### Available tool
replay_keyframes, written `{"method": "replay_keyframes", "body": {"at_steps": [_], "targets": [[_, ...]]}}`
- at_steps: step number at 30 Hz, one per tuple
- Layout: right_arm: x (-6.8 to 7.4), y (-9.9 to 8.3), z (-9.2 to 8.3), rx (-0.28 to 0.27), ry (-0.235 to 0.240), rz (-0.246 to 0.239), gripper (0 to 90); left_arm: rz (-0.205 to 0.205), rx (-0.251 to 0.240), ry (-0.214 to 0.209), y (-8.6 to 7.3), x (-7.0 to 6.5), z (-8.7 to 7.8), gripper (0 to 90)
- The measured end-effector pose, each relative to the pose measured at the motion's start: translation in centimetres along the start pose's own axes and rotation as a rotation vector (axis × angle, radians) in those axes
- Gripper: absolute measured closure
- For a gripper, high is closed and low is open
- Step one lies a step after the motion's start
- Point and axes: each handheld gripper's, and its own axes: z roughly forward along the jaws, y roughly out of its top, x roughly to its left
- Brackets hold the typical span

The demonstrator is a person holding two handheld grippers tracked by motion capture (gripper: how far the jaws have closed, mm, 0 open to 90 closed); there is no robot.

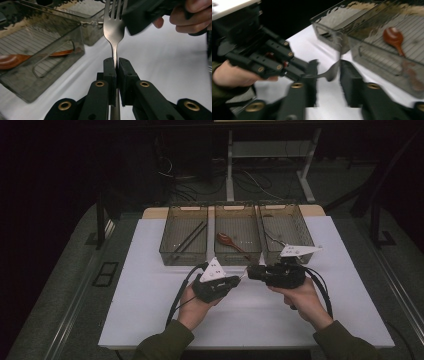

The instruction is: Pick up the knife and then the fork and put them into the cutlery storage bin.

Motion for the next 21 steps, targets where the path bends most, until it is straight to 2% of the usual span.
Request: {"method": "replay_keyframes", "body": {"at_steps": [2,6,13,15,17,21], "targets": [[-0.3,0.2,-0.1,-0.013,-0.007,0.015,82.0,-0.003,-0.012,0.001,0.0,0.1,0.0,84.3],[-0.8,0.4,-0.1,-0.037,-0.003,0.028,83.5,-0.010,-0.023,0.017,0.1,0.2,0.1,84.3],[-0.8,0.7,0.0,-0.054,-0.004,0.018,87.1,-0.025,-0.044,0.005,0.1,0.4,-0.1,82.9],[-0.9,0.8,-0.1,-0.057,-0.010,0.019,87.2,-0.035,-0.043,0.009,0.0,0.4,-0.2,74.1],[-1.1,1.1,-0.5,-0.066,-0.022,0.016,87.2,-0.056,-0.049,-0.011,-0.2,0.8,-0.6,70.8],[-2.1,2.0,-2.3,-0.098,-0.089,0.011,87.2,-0.072,-0.033,-0.010,-0.9,1.5,-1.7,61.2]]}}
